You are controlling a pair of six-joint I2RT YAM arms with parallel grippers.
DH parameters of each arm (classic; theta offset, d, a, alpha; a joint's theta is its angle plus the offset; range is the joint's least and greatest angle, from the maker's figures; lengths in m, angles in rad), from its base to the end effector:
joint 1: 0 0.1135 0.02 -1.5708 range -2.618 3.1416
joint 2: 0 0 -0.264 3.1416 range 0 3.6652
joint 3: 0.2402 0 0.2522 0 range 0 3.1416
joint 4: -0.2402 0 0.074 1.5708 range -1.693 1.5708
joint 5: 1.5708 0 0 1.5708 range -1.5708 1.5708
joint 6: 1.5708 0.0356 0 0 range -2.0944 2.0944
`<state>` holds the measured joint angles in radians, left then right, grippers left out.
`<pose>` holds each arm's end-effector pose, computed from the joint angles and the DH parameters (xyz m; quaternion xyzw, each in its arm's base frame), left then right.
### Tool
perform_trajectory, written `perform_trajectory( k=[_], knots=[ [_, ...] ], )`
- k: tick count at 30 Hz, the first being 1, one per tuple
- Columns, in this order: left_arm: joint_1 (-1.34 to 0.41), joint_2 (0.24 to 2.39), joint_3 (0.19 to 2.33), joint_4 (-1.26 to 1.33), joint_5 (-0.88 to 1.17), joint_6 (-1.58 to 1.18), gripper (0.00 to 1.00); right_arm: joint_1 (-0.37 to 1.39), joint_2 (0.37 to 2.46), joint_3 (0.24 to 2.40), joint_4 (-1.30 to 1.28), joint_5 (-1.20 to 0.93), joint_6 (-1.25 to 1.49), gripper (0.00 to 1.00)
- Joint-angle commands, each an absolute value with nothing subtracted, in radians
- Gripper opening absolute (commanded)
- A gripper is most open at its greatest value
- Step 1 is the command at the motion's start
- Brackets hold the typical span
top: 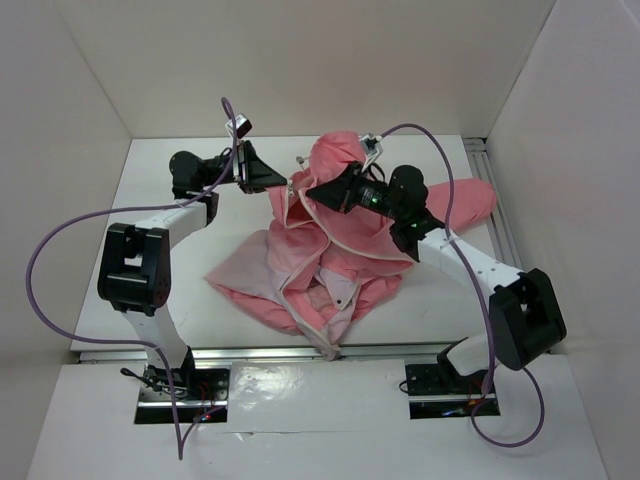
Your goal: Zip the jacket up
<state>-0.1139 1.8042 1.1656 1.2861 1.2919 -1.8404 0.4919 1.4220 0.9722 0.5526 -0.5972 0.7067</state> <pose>0.3740 -0.0772 0.3231 0.0800 0.6408 -0.7426 0.1777 0.2818 0.1737 0.3327 -0.1485 0.6599 0.5630 0.4748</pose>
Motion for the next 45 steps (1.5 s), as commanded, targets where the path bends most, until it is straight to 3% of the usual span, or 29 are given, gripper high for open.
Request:
perform_trajectory(
  k=[1, 45],
  knots=[
    [-0.118, 1.793, 1.195, 1.841, 1.301, -1.853, 0.0, 0.489, 1.439, 1.003, 0.673, -0.64, 0.729, 0.0],
    [-0.118, 1.793, 1.195, 1.841, 1.301, -1.853, 0.0, 0.48, 1.49, 1.012, 0.795, -0.689, 0.813, 0.0]
  ],
)
